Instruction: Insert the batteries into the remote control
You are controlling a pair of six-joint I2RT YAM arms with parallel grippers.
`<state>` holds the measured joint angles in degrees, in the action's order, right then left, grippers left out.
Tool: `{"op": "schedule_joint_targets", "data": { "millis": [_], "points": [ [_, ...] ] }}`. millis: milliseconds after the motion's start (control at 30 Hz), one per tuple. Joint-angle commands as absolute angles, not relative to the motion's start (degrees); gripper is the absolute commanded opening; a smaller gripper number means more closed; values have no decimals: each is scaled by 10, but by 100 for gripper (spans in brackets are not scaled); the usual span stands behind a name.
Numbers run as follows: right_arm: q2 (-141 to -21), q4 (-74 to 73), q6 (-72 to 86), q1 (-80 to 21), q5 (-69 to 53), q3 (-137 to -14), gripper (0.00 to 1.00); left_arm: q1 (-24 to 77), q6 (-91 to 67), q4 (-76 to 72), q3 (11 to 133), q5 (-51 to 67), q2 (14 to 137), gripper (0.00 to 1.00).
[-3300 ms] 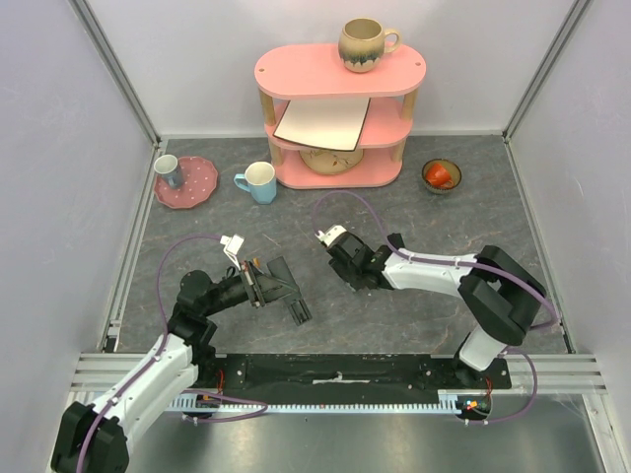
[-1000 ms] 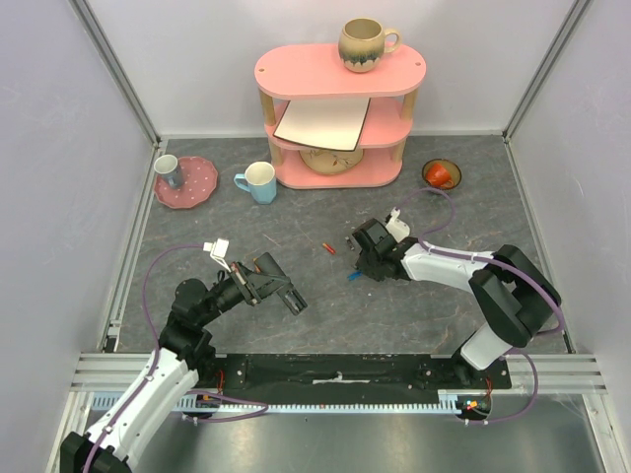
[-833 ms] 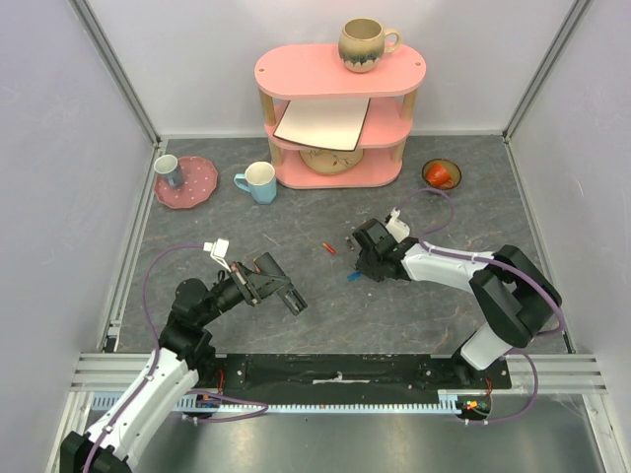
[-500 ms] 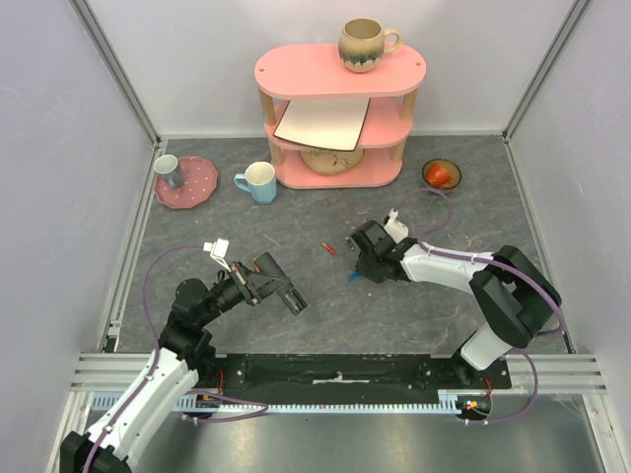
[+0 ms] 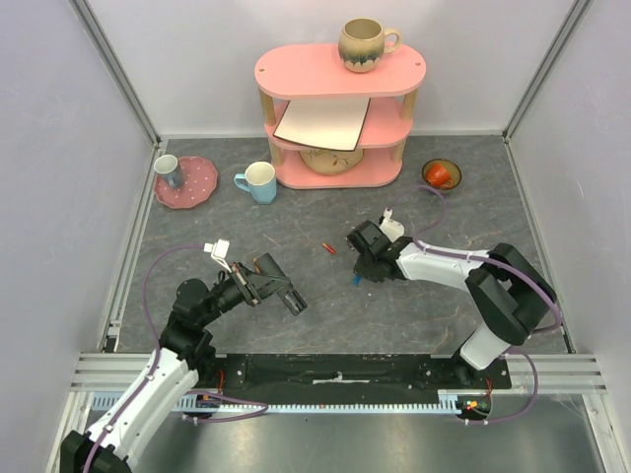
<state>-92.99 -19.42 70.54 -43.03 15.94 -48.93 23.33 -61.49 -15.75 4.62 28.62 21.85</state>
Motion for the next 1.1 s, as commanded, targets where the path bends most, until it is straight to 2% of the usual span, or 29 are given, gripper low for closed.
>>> {"op": "schedule_joint_targets", "data": {
  "millis": [0, 300, 500, 567, 667, 700, 867, 1067],
  "points": [
    [-971, -235, 668, -434, 185, -500, 22, 231, -622, -175, 46, 282, 221, 2],
    [-1020, -273, 513, -433, 179, -573, 18, 230, -621, -172, 46, 284, 221, 2],
    [-1016, -273, 451, -434, 175, -564, 23, 230, -618, -165, 46, 283, 221, 2],
    [-1017, -271, 443, -433, 173, -561, 20, 231, -618, -165, 47, 284, 221, 2],
    [-1013, -266, 430, -433, 175, -554, 0, 231, -618, -164, 48, 284, 225, 2],
    [-1005, -265, 425, -433, 179, -551, 0, 231, -618, -164, 49, 284, 227, 2],
    [-912, -225, 407, -435, 196, -519, 0, 230, -619, -164, 59, 282, 246, 2],
    [-713, -180, 312, -461, 185, -496, 0, 232, -621, -210, 84, 281, 321, 2]
  ]
}}
